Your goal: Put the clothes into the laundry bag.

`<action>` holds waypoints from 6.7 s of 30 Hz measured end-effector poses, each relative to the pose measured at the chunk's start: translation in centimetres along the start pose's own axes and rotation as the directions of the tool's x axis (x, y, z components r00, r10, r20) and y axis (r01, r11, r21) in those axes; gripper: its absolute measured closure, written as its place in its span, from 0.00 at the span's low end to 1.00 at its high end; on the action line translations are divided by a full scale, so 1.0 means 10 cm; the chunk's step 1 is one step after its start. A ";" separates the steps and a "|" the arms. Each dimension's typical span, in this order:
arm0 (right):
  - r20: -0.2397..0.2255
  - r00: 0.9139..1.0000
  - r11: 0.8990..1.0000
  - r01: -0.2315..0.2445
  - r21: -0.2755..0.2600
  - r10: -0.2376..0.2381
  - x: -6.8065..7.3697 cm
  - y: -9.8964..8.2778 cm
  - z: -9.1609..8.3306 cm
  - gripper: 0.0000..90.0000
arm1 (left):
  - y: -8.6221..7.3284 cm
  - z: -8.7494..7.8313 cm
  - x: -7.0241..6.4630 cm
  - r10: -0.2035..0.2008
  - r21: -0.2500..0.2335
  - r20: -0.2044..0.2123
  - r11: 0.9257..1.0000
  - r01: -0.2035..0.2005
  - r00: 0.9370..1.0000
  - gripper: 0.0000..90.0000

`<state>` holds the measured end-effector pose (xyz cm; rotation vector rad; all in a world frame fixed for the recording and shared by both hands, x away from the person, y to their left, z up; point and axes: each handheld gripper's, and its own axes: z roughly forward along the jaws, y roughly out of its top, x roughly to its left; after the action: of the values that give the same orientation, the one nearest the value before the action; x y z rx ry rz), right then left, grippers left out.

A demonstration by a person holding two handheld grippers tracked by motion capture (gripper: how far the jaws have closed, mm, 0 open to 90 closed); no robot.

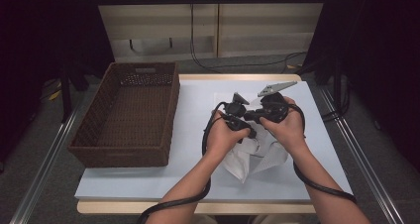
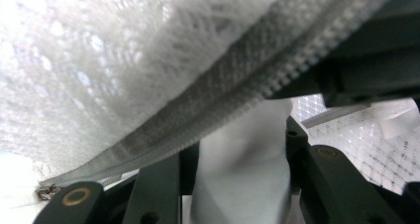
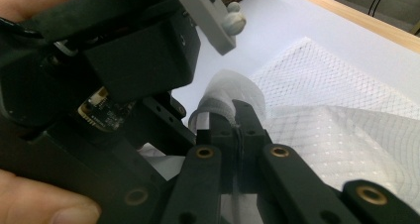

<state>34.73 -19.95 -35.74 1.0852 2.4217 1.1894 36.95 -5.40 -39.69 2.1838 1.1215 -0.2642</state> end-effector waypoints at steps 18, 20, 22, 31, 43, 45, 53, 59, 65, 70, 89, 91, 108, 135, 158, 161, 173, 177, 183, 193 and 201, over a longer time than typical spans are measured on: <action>-0.006 1.000 1.000 0.005 0.019 -0.005 0.01 -0.05 0.05 0.99 | -0.05 0.09 0.04 0.023 -0.043 -0.036 0.999 -0.024 0.999 0.70; -0.007 1.000 1.000 0.008 0.020 -0.007 0.02 -0.05 0.06 0.99 | -0.05 0.10 0.05 0.026 -0.046 -0.040 0.999 -0.028 0.999 0.69; -0.009 1.000 1.000 0.009 0.021 -0.008 0.01 -0.05 0.06 0.99 | -0.06 0.12 0.05 0.008 -0.053 -0.045 0.999 -0.011 0.999 0.69; -0.005 1.000 0.999 0.006 0.033 -0.005 0.00 -0.10 0.08 0.99 | -0.09 0.19 0.12 0.042 -0.048 -0.069 0.998 -0.046 0.997 0.68; 0.001 1.000 0.999 0.003 0.038 -0.003 -0.01 -0.12 0.09 0.99 | -0.11 0.22 0.13 0.045 -0.049 -0.071 0.998 -0.048 0.996 0.62; 0.001 1.000 0.999 -0.010 0.041 0.010 -0.01 -0.13 0.09 0.99 | -0.12 0.23 0.14 0.043 -0.054 -0.058 0.997 -0.046 0.997 0.61; 0.005 1.000 0.999 -0.008 0.035 0.008 -0.03 -0.14 0.08 0.99 | -0.11 0.19 0.11 0.093 -0.033 -0.049 0.995 -0.095 0.994 0.49; 0.007 1.000 0.999 -0.010 0.037 0.010 -0.04 -0.14 0.07 0.99 | -0.12 0.15 0.07 0.120 -0.002 -0.057 0.993 -0.120 0.991 0.38; 0.012 1.000 0.999 -0.013 0.036 0.013 -0.07 -0.17 0.06 0.99 | -0.17 0.11 0.06 0.149 0.020 -0.049 0.989 -0.148 0.988 0.26; 0.009 1.000 0.999 -0.018 0.036 0.018 -0.08 -0.17 0.05 0.99 | -0.22 0.06 0.06 0.195 0.053 -0.051 0.980 -0.192 0.980 0.20; 0.007 1.000 0.999 -0.021 0.037 0.020 -0.07 -0.20 0.07 0.99 | -0.41 0.07 0.13 0.199 0.074 -0.072 0.978 -0.194 0.977 0.14; 0.005 1.000 0.999 -0.026 0.037 0.026 -0.07 -0.21 0.07 0.99 | -0.44 0.10 0.12 0.206 0.078 -0.076 0.977 -0.200 0.976 0.14; -0.004 1.000 0.999 -0.027 0.037 0.028 -0.08 -0.23 0.08 0.99 | -0.57 0.30 0.05 0.274 0.125 -0.134 0.958 -0.258 0.952 0.42; 0.001 0.999 0.998 -0.038 0.041 0.038 -0.08 -0.24 0.11 0.99 | -0.60 0.19 0.07 0.126 0.115 -0.027 0.986 -0.122 0.992 0.81; -0.001 1.000 0.999 -0.026 0.020 0.026 -0.05 -0.17 0.02 0.99 | -0.36 0.07 -0.04 0.116 0.079 0.011 0.990 -0.117 0.993 0.81; 0.003 1.000 0.999 -0.027 0.021 0.027 -0.05 -0.17 0.01 0.99 | -0.34 0.08 0.00 0.099 0.075 0.006 0.992 -0.099 0.995 0.81; 0.004 1.000 0.999 -0.030 0.017 0.030 -0.08 -0.18 -0.04 0.99 | -0.33 -0.01 0.20 0.042 0.080 -0.025 0.996 -0.040 0.999 0.81; 0.007 1.000 1.000 -0.021 0.015 0.021 -0.07 -0.17 -0.03 0.99 | -0.33 -0.03 0.24 0.030 0.073 -0.029 0.997 -0.028 0.999 0.82; 0.001 1.000 1.000 -0.023 0.016 0.023 -0.05 -0.15 -0.02 0.99 | -0.30 -0.03 0.19 0.039 0.073 -0.010 0.997 -0.038 0.999 0.81; -0.001 1.000 1.000 -0.025 0.019 0.025 -0.03 -0.15 -0.01 0.99 | -0.24 0.00 0.16 0.037 0.053 -0.006 0.998 -0.037 0.999 0.81; 0.000 1.000 1.000 -0.025 0.017 0.025 -0.04 -0.17 -0.01 0.99 | -0.22 0.03 0.15 0.031 0.039 -0.004 0.999 -0.031 1.000 0.81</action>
<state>34.08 -21.02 -36.99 1.1232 2.4300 1.1780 36.19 -3.74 -41.59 2.2352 1.0927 -0.2704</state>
